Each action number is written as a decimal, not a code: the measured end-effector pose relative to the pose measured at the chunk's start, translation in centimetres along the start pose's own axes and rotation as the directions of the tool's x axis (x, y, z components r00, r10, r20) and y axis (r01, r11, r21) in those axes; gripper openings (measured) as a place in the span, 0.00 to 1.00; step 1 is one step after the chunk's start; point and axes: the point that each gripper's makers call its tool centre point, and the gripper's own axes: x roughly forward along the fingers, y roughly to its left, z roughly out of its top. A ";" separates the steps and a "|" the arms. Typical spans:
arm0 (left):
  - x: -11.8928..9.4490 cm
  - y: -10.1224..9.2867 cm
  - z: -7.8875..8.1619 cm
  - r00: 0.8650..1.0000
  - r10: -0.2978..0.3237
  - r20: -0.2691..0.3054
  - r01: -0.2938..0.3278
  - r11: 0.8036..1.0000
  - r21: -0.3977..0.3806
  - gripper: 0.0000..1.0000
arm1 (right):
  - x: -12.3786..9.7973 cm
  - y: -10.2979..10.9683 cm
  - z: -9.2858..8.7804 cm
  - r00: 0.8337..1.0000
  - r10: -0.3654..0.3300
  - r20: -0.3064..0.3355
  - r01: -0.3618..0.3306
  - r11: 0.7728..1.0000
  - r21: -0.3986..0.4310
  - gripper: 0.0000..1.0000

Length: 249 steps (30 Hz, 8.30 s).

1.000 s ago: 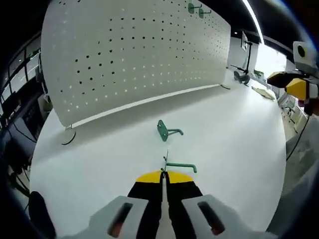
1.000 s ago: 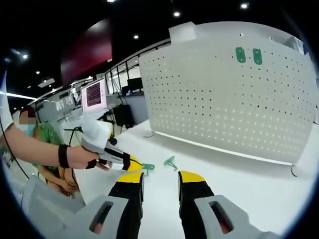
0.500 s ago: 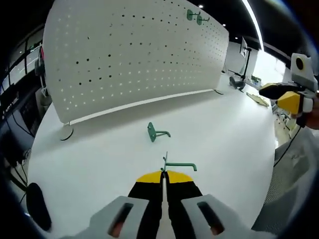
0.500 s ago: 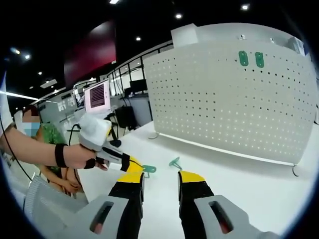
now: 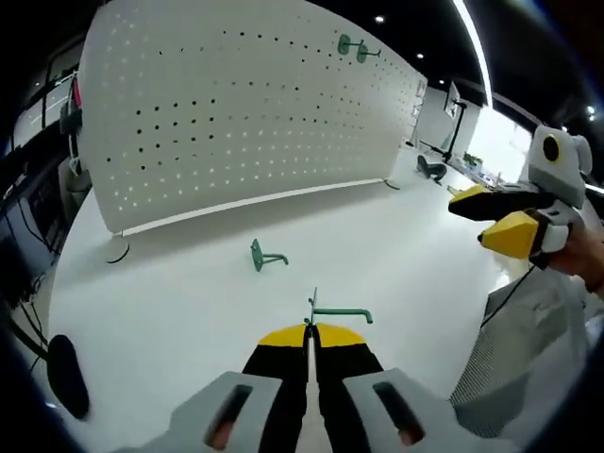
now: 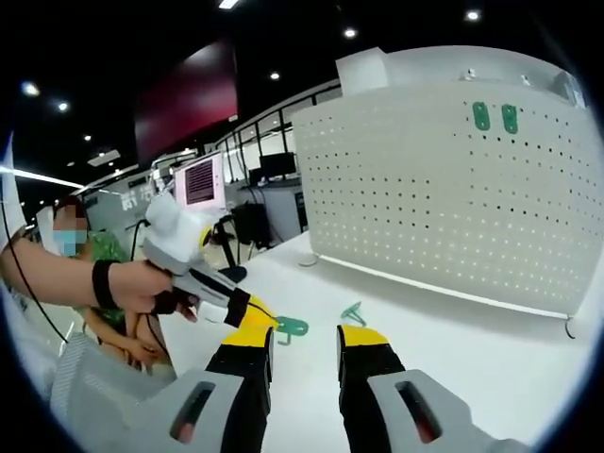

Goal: Insert the hook assembly into the mounting plate slot until the hook locks in place.

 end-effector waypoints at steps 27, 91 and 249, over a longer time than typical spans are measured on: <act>-2.9 -4.3 0.6 0.994 -0.109 0.011 0.110 0.992 -0.056 0.01 | 0.5 4.6 -0.7 0.994 0.088 -0.067 -0.096 0.988 -0.122 0.27; -6.7 -7.9 2.2 0.964 -0.250 -0.086 0.239 0.963 -0.124 0.02 | 0.2 6.4 -1.8 0.990 -0.025 -0.140 -0.042 0.889 -0.456 0.01; -9.7 -6.7 5.0 0.900 -0.250 0.356 0.154 0.948 0.278 0.77 | 3.1 -19.2 23.6 0.737 -0.609 0.292 0.585 0.792 0.175 0.01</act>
